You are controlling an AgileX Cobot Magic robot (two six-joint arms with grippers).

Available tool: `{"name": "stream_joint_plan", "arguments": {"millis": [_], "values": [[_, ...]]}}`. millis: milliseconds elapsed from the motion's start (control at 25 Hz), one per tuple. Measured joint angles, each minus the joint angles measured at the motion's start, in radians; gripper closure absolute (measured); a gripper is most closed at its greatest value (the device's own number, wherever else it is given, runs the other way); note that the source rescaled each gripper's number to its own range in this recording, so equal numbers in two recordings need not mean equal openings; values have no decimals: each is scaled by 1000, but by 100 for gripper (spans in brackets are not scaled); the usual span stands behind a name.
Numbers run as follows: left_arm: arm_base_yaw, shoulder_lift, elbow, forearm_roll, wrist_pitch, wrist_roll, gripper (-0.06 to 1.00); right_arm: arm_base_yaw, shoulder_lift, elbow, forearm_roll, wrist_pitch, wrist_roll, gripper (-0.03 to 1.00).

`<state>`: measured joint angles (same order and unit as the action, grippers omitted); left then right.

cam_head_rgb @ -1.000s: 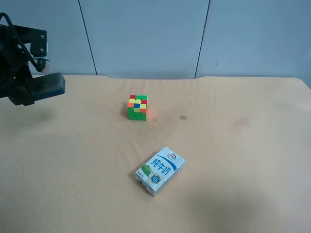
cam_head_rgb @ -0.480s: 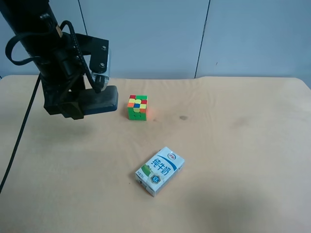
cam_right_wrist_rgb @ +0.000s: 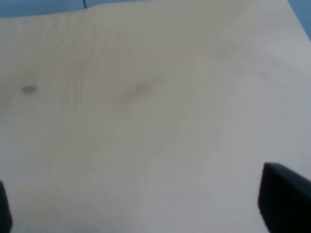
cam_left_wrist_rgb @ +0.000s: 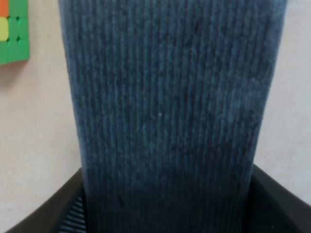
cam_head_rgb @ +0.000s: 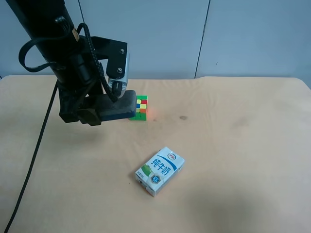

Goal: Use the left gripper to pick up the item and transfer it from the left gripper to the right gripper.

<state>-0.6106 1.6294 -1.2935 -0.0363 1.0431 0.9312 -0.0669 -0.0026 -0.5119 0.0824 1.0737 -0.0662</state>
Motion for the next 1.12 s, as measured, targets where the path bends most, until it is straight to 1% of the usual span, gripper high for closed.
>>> {"name": "stream_joint_plan", "arguments": {"millis": [200, 480, 680, 800, 920, 1000, 1120], "values": [[-1, 0, 0, -14, -21, 0, 94, 0, 0, 0, 0, 0, 0, -3], [-1, 0, 0, -14, -20, 0, 94, 0, 0, 0, 1, -8, 0, -3], [-1, 0, 0, -15, -20, 0, 94, 0, 11, 0, 58, -24, 19, -3], [-1, 0, 0, -15, -20, 0, 94, 0, 125, -27, 156, -38, 66, -3], [-1, 0, 0, -16, -20, 12, 94, 0, 321, -71, 287, -81, 51, -3], [-1, 0, 0, -16, -20, 19, 94, 0, 443, -96, 389, -117, -26, -3], [-1, 0, 0, -16, -20, 22, 94, 0, 618, -107, 608, -173, -198, -3]]}}
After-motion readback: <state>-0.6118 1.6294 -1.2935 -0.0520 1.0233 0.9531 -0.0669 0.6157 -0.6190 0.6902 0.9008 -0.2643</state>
